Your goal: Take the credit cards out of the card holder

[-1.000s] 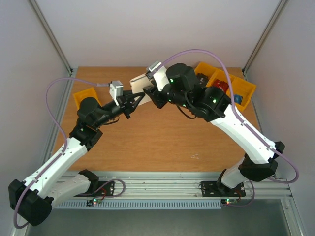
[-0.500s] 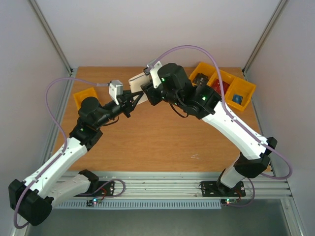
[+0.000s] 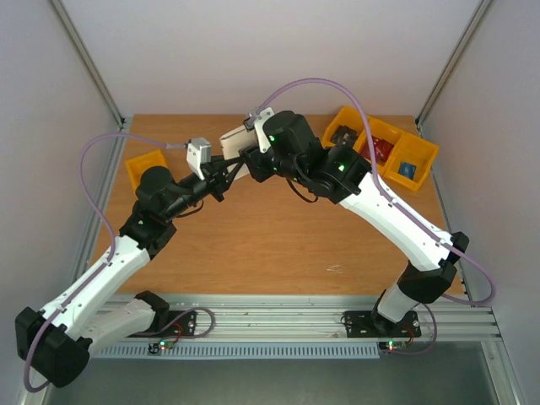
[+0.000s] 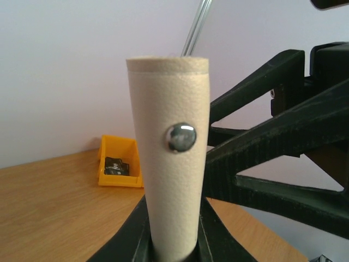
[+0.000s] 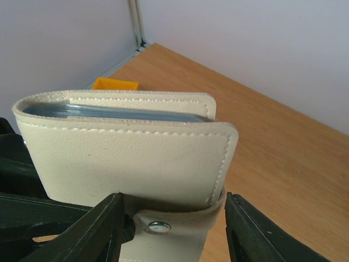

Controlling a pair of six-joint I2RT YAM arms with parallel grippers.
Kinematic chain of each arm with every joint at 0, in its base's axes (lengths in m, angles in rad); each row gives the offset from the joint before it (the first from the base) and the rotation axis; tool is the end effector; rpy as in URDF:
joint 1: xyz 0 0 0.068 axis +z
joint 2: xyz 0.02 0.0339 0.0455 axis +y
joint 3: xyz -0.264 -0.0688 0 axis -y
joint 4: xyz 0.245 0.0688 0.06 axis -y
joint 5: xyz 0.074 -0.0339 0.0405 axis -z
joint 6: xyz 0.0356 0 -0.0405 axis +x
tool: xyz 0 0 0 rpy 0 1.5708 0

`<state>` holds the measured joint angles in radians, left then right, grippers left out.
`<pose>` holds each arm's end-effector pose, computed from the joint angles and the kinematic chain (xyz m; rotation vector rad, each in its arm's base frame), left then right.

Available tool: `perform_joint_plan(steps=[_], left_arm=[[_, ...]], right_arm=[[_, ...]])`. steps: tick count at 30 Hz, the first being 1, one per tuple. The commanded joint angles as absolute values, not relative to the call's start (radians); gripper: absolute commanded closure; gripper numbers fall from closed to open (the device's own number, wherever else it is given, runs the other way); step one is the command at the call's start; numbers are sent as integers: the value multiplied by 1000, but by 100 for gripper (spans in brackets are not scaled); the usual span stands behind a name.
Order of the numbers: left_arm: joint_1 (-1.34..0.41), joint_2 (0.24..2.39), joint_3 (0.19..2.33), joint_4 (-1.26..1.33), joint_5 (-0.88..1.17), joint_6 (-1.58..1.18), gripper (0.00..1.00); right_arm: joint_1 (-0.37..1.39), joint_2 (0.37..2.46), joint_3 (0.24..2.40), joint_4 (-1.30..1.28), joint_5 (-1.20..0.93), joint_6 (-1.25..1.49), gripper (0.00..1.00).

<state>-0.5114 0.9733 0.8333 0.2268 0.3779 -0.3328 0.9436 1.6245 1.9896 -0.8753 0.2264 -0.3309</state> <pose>0.1934 -0.1236 0.3663 0.4553 1.4987 -0.9527 0.2039 0.2677 0.4676 -1.1181 1.7418 0.1413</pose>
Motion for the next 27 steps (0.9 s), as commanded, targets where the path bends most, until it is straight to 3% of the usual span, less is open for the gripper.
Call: perform_joint_plan(steps=[1,8,13,18,21,27], left_arm=[[-518,962,844,367,403,-330,100],[-518,962,832,420,358,-336,100],[-520,959,830,444,402,-325,100],[-520,954,824,449,375,-308,100],[-520,954,822,449,345,-300,100],[-520,950,814,441,306,-262,100]], right_arm=[[946,1665,1963,-927,281,-315,50],[945,1691,1954,-954,348,-302,51],[937,1712,1971,-947,392,-320,71],[921,1722,1972,-963,381,-305,81],[912,1721,1961,-983,387,-297,98],[859,1679,1900,-987,333,-285,99]])
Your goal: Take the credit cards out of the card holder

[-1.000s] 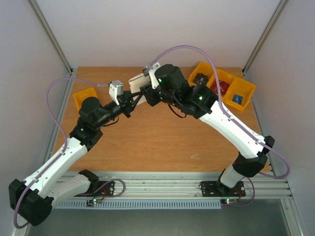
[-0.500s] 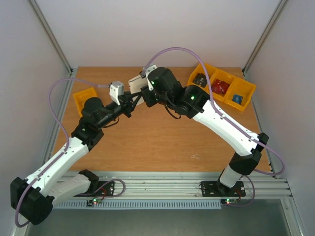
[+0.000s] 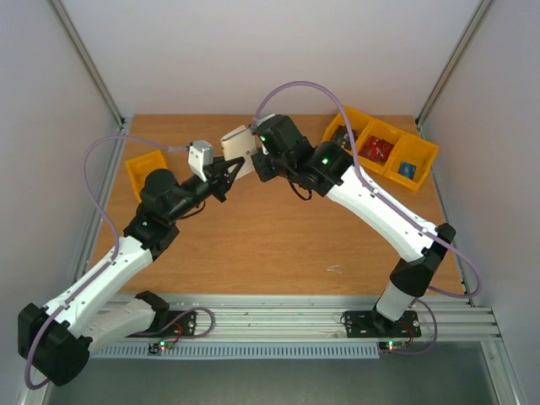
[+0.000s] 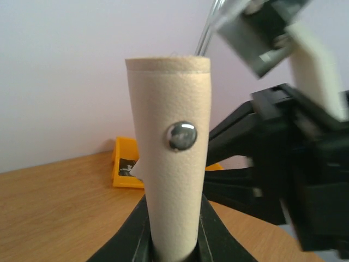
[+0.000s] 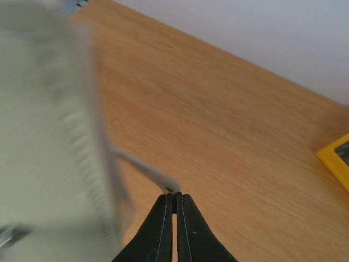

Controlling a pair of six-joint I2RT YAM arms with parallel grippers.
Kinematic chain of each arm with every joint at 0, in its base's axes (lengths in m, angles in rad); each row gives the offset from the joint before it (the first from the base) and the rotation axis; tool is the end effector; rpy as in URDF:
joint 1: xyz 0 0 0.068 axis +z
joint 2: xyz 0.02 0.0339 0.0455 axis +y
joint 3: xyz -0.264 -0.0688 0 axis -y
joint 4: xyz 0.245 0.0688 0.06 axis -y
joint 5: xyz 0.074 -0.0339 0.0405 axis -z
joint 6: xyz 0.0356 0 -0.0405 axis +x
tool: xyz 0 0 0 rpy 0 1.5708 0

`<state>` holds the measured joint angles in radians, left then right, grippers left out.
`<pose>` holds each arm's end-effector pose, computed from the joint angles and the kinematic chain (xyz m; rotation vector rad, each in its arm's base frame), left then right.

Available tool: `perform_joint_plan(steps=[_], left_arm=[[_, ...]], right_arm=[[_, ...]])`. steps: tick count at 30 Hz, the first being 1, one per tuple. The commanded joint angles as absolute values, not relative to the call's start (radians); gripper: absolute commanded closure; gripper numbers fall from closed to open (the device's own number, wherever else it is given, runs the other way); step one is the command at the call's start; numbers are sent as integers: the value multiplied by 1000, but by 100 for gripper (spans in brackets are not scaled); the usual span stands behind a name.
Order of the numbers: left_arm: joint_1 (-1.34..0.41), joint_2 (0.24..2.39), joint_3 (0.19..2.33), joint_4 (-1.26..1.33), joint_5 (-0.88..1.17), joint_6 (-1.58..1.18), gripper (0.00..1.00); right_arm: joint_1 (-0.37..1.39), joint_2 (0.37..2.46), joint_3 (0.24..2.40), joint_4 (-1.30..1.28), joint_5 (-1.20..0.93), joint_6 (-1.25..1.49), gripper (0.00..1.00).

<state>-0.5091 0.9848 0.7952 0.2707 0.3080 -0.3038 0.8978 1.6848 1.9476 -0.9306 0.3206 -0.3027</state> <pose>0.1986 -0.1232 0.3549 0.4147 1.5018 -0.8778 0.2305 0.2711 0.4306 -1.0965 1.9063 -0.0272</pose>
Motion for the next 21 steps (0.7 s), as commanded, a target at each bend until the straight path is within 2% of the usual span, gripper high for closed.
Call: perform_joint_plan(steps=[1,6,10,13,15,18,21], left_arm=[[-520,947,812,435,304,-260,100],[-518,940,796,405,309,-256,100],[-503,939,788,417,405,-305,100],[-494,937,782,443,583,-317,100],[-479,934,784,462,696,-317,100],[-459,934,794,484,822,-341,100],[-449,937,807,484,843,-360,100]], right_arm=[[845,1669,1888,-986,332,-287,99],[781,1577,1807,-926,232,-360,99],[688,1524,1795,-925,-88,-466,98],[657,1469,1780,-913,-320,-571,68],[622,1438,1779,-905,-447,-596,56],[601,1430,1802,-933,-614,-626,44],[601,1440,1825,-959,-679,-625,41]])
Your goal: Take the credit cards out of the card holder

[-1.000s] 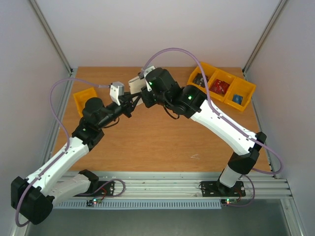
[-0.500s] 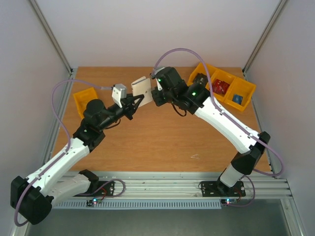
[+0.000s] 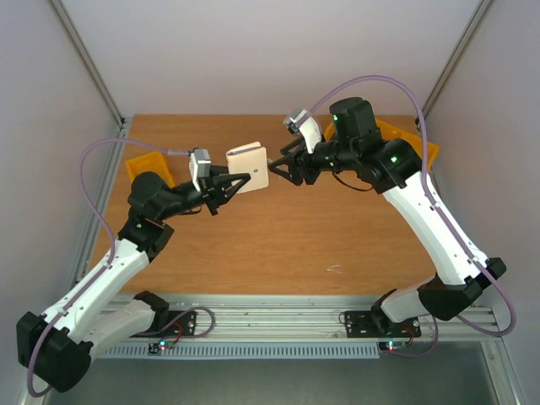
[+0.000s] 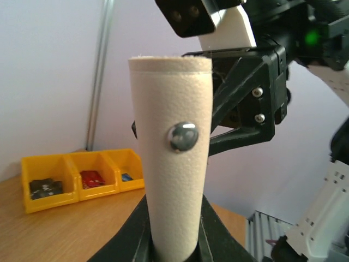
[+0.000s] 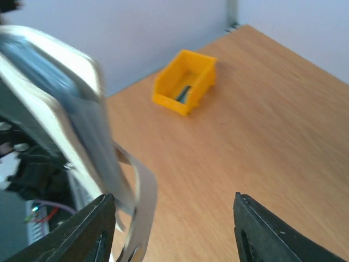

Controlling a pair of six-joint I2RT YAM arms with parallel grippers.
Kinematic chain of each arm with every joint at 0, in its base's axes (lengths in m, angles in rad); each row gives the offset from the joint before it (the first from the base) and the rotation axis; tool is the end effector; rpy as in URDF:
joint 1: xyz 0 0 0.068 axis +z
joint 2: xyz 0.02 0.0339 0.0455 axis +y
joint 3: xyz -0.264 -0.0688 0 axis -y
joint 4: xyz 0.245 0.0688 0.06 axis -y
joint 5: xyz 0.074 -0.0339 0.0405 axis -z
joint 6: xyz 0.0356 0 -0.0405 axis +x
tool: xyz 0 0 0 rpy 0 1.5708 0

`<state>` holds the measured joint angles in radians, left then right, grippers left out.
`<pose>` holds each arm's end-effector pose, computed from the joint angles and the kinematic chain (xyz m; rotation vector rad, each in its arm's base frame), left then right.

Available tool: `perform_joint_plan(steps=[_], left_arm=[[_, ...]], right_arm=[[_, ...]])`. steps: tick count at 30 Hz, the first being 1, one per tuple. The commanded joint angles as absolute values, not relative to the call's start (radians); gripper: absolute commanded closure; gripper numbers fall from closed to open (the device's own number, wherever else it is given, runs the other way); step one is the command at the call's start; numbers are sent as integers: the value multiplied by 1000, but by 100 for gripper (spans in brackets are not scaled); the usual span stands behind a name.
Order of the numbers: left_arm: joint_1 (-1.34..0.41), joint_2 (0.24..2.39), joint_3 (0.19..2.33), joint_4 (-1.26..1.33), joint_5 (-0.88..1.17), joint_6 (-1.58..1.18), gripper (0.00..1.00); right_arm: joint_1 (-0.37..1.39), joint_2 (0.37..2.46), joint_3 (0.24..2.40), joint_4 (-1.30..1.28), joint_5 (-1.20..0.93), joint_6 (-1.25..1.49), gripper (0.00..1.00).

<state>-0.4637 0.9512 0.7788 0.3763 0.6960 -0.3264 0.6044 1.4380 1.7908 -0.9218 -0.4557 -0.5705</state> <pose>0.1844 -0.1177 0.3660 0.7089 1.3364 -1.1157 0.2244 0.1740 0.4590 -1.3853 1.5996 0.5062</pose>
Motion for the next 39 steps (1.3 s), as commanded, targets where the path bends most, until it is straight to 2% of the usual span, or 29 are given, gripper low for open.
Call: perform_joint_plan(steps=[1,7,13,18,23,29,36,39], left_arm=[[-447,937,810,483,852,-360,100],[-445,951,815,526,899,-339,100],[-431,956,821,542,944,-310,100],[-431,962,825,548,956,-301,100],[-431,964,828,546,964,-293,100],[-431,966,832,540,967,-295,100],[-431,967,830,532,965,-303,100],[-431,966,826,530,963,-304,100]], right_arm=[[601,1440,1825,-956,-692,-622,41],[601,1446,1833,-943,-703,-643,45],[572,1422,1869,-1040,-707,-766,47],[571,1492,1963,-1162,-719,-781,49],[572,1496,1967,-1109,-758,-747,51],[599,1520,1977,-1118,-792,-748,48],[655,1587,2072,-1192,-883,-772,37],[675,1600,2089,-1196,-925,-769,36]])
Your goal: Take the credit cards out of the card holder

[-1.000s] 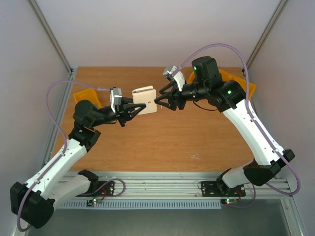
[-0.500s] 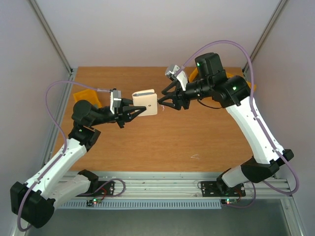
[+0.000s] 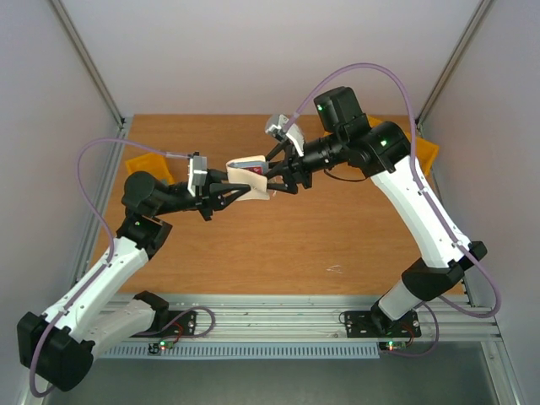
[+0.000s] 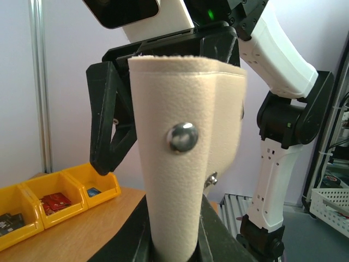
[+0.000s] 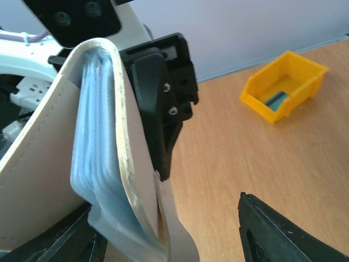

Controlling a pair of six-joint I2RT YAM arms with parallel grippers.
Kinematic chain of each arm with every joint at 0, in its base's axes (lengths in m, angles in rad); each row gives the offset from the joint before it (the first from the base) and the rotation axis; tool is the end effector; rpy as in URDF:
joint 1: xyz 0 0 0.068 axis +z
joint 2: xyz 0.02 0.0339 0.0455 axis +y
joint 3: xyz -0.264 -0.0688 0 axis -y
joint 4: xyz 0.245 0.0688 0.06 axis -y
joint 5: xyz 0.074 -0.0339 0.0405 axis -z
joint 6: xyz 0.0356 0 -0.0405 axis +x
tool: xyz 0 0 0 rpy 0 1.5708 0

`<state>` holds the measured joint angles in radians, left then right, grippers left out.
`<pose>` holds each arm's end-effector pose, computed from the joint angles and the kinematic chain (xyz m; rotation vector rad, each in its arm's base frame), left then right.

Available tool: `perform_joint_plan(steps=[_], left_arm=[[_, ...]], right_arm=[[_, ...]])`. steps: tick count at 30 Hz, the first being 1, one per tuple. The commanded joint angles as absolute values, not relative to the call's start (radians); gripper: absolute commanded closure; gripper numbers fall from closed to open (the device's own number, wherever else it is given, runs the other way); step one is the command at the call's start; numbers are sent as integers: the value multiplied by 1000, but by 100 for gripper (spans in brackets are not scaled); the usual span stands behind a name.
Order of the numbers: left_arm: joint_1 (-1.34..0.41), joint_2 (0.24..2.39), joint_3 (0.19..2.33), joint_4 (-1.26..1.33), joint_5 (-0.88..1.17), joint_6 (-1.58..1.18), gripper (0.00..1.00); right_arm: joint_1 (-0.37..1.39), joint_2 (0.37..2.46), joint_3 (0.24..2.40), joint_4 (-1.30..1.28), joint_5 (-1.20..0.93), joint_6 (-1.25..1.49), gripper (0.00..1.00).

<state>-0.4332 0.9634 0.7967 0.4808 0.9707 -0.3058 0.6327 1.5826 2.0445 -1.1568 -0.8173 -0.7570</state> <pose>0.1786 -0.1150 0.3779 0.9625 1.1624 -1.2077 0.2195 0.1932 0.4774 -1.6652 1.3353 0.8433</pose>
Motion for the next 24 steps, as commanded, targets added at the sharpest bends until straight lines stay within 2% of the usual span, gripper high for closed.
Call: perform_joint_plan(steps=[1,6,7,8,10,11,12,14,17,20,24], left_arm=[[-431,966,825,529,963,-305,100],[-431,960,819,516,943,-313,100],[-431,957,817,508,926,-315,96],[-431,952,812,496,904,-317,85],[-432,945,801,463,839,-317,54],[-433,941,798,441,794,-313,44],[-434,938,793,419,733,-303,38],[-433,934,781,384,566,-262,33],[-433,934,774,342,377,-189,32],[-438,939,769,320,380,-113,31],[-468,949,769,320,450,-79,29]], right_arm=[[681,1605,2092,-1196,-936,-767,38],[688,1611,2100,-1204,-932,-761,83],[687,1605,2100,-1201,-924,-757,92],[684,1602,2097,-1193,-907,-743,98],[678,1591,2088,-1156,-830,-696,99],[676,1589,2083,-1138,-777,-661,99],[676,1589,2080,-1119,-719,-628,99],[676,1594,2081,-1081,-556,-534,99],[678,1614,2105,-1071,-234,-340,99],[722,1644,2146,-1121,42,-197,99],[865,1682,2162,-1094,318,-198,99]])
